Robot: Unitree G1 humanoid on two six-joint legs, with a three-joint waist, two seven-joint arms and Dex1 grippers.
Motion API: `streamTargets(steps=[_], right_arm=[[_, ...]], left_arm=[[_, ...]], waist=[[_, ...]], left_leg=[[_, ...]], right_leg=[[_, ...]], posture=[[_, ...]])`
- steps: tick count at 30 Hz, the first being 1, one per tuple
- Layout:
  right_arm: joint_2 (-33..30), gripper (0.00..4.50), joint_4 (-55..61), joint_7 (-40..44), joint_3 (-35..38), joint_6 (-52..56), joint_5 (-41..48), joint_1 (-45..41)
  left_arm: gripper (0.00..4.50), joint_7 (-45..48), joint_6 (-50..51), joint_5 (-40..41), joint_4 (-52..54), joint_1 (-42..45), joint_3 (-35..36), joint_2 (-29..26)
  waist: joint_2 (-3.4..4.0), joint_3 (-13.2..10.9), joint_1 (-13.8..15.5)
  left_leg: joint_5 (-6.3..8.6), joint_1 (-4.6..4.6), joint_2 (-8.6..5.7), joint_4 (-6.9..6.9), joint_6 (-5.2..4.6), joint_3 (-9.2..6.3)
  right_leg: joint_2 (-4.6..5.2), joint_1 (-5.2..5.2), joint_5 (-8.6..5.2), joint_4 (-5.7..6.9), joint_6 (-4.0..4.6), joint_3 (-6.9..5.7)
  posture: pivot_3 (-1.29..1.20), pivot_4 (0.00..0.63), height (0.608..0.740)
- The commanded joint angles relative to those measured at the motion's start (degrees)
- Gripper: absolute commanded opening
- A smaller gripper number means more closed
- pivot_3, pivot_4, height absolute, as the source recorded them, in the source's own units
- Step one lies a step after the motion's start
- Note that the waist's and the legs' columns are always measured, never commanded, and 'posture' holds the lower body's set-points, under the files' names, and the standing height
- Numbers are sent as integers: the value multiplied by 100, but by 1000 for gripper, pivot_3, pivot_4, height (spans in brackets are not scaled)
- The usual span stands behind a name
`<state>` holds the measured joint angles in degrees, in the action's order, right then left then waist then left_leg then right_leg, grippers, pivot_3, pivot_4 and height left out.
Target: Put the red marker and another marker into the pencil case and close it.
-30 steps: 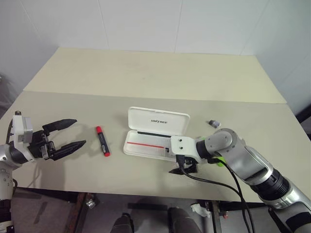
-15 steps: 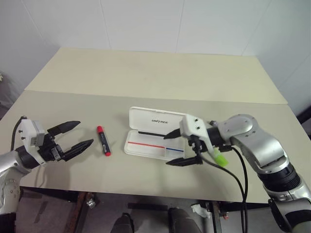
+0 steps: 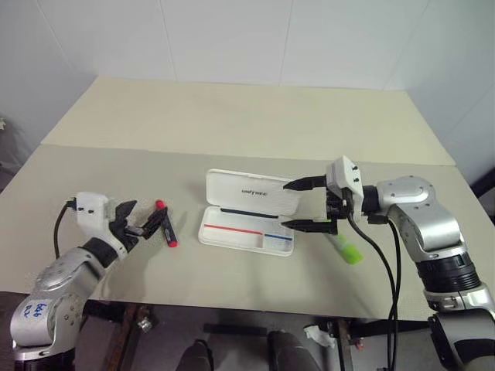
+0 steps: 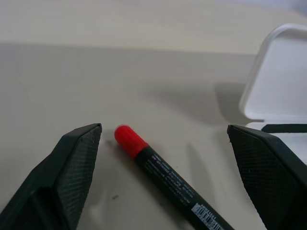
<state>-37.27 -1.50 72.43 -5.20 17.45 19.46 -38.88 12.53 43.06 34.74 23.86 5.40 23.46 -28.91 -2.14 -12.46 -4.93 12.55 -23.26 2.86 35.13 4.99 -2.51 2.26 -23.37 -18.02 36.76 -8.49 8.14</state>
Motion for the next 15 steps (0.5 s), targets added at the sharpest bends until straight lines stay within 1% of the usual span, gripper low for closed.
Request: streamTargets(steps=[1,5,10,15], right_arm=[[-92,4482,-59,11,156,-222,0,-108],[-125,4482,-162,-6,174,-286,1,-99],[-124,4482,-313,80,385,-364,229,-23],[-173,4482,-344,441,634,-520,555,225]], left_arm=[[4500,-654,742,102,352,239,65,81],[4500,-1125,1597,182,446,533,23,186],[4500,-1626,2623,146,407,1052,24,404],[4500,-1801,3165,-74,208,1405,-123,480]], waist=[[0,0,11],[0,0,15],[-1,0,20],[-1,0,14]], left_leg=[[0,0,0,0,0,-1],[0,-2,-2,0,1,-1],[0,-2,-4,1,1,-2],[0,-2,-5,-1,2,-5]], right_leg=[[0,0,0,0,0,0],[1,1,1,-4,-3,0],[1,3,3,-3,-5,0],[1,4,3,-4,-7,0]], posture=[[0,150,740],[0,150,740],[0,150,740],[0,150,740]])
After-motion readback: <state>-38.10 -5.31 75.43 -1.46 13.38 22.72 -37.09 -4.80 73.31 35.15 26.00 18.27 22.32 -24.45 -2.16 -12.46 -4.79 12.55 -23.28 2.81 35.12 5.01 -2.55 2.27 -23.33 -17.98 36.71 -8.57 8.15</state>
